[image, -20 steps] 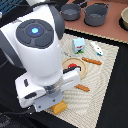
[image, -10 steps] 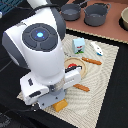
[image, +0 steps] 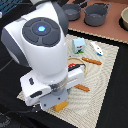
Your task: Interact with the objects in diverse but meaningful ways.
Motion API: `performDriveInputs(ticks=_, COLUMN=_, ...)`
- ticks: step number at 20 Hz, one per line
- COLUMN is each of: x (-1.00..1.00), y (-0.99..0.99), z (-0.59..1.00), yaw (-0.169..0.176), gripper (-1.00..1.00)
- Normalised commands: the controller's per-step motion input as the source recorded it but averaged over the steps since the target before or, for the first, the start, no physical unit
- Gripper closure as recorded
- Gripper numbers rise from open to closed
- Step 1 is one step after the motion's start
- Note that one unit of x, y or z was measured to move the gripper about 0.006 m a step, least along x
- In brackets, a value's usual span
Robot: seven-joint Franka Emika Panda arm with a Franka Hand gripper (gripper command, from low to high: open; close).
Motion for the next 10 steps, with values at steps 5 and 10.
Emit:
performDriveInputs(ticks=5, x=-0.16, y=0.12, z=0.99, yaw=-0.031, gripper=-1.00)
performDriveInputs(ticks=10, x=0.02, y=0.32, z=0.52, yaw=-0.009, gripper=-1.00)
